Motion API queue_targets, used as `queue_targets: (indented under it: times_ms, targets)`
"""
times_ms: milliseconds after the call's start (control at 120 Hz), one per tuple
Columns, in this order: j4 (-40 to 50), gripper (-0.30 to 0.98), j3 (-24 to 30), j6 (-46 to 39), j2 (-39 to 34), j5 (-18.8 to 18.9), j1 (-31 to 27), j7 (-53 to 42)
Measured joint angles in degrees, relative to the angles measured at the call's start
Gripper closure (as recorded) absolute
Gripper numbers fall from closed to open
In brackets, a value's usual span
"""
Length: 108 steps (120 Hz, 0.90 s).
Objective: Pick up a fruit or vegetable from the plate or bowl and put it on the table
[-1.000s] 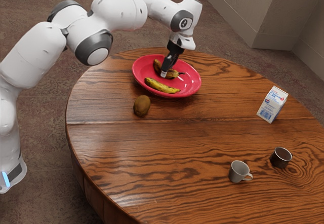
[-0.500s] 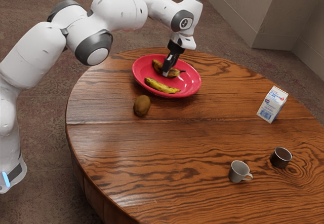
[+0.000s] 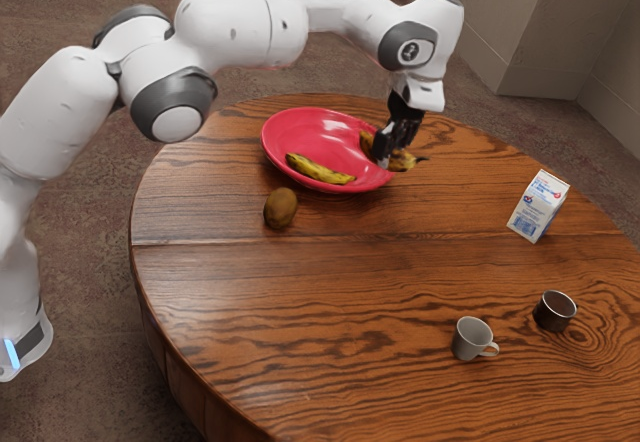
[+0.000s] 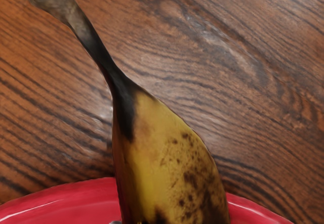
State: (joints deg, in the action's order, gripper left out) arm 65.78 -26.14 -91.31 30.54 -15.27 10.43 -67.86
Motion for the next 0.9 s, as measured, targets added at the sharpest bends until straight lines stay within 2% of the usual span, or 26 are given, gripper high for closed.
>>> queue_targets:
  times_ms: [208,392,508,675,842,900]
  targets:
    - [-1.5,0.54,0.2,0.2,0.4,0.2,9.0,0.6]
    - [-1.6,0.54,0.4,0.0,0.9,0.8,10.4,1.2]
    - [-1.5,0.25,0.3,0.0,0.9,1.9,11.3,1.6]
    - [-1.5,0.08,-0.2,0.1,0.8,2.5,10.4,2.2]
    - [-1.0,0.02,-0.8,1.0,0.5,2.6,1.1,2.4]
    - [-0.1,0.02,-3.1,2.4,-0.2,2.6,-0.5,2.4]
